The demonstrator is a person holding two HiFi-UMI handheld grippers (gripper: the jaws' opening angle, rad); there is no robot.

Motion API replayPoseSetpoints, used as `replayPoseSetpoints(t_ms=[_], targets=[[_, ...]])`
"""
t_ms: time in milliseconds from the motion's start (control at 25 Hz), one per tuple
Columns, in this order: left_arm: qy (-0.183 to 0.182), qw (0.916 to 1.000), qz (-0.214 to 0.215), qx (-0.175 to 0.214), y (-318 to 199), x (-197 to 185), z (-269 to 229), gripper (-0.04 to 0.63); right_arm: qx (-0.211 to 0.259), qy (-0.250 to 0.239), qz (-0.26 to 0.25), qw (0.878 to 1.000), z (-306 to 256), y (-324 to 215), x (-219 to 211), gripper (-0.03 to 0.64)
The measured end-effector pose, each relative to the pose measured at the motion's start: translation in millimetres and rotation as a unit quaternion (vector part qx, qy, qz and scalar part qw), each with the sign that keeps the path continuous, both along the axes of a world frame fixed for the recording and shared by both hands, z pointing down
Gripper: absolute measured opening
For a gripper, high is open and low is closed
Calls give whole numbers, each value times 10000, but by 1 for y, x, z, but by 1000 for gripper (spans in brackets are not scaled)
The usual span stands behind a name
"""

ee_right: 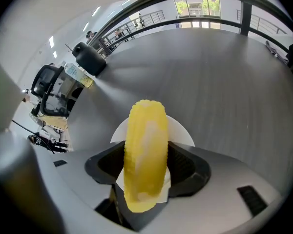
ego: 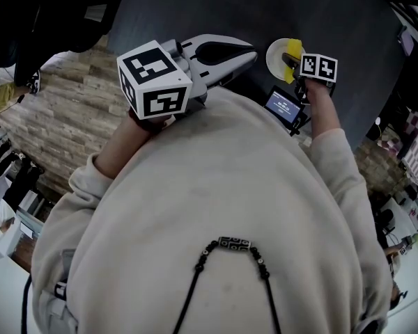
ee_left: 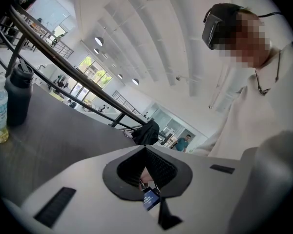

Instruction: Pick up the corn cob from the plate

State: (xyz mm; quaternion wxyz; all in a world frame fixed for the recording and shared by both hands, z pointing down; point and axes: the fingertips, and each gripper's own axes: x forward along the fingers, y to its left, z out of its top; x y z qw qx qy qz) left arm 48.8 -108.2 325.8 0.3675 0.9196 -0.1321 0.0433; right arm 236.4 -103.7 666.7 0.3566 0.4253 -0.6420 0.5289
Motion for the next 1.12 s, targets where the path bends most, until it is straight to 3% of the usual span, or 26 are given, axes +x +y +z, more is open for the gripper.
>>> replayPoseSetpoints(t_ms=[280, 440, 600, 880, 1120], targets=[[-29, 10000, 13, 13, -1, -2, 0, 5, 31, 48, 32, 10000, 0, -1, 0, 264], [-264, 9994, 109, 206, -1, -1, 3, 5, 58, 114, 77, 9999, -1, -2, 1, 264], [-165, 9994, 188, 238, -4, 1, -1, 5, 249, 178, 92, 9995, -13, -7, 4, 264], [-40, 9981, 471, 399, -7, 4, -11, 5, 902, 256, 390, 9948, -73, -23, 20, 264], [100, 9951, 770, 613, -9, 10, -23, 5, 1836, 61, 527, 9816, -169, -32, 17, 264]])
